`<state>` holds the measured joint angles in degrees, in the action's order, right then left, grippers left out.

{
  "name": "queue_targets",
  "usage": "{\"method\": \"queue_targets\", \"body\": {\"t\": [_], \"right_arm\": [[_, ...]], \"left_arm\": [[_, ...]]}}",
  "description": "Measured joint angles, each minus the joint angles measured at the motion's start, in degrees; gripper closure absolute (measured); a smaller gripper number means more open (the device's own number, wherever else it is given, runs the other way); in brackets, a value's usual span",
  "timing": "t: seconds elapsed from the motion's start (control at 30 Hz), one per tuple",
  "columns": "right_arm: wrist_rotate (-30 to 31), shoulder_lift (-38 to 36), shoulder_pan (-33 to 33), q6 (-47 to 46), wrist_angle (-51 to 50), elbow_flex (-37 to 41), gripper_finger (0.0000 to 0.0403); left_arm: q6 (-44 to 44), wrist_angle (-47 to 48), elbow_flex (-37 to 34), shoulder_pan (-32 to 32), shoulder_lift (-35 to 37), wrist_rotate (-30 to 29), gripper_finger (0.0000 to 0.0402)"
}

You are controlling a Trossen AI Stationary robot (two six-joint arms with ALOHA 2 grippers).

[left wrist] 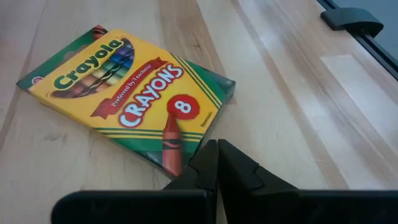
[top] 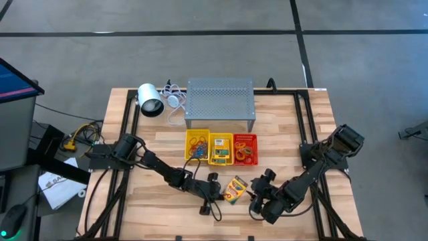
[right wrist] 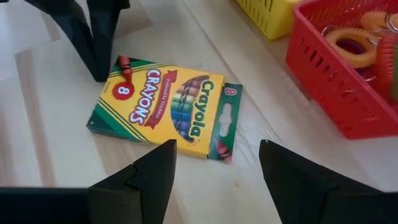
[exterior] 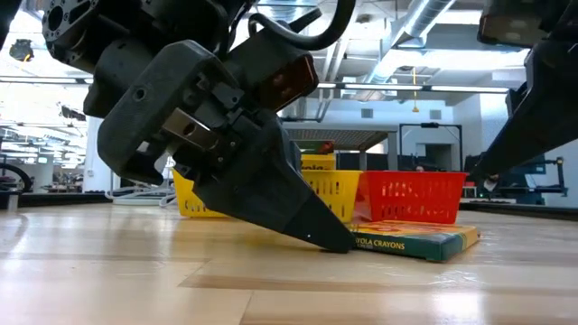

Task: Pick & Place Office Desk Supplies
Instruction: Put the crayon box into the right yellow basket

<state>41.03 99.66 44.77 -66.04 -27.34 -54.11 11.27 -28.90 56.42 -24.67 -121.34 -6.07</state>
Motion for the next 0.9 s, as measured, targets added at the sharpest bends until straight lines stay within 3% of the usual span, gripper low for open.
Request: {"method": "queue_targets", "body": {"t": [0.4,0.9], "right_arm": [[0.0,0.0,-0.2,-1.0,-0.4,0.0,0.0177],[0.0,0.0,-0.2,-1.1,-0.5,0.0,0.0177]], "left_arm": [[-2.6,0.5,-0.3,-0.7,4.2,2.4,0.0401],[-5.2,-0.9,-0.3,0.3,4.6,-3.0,0.0401]]}}
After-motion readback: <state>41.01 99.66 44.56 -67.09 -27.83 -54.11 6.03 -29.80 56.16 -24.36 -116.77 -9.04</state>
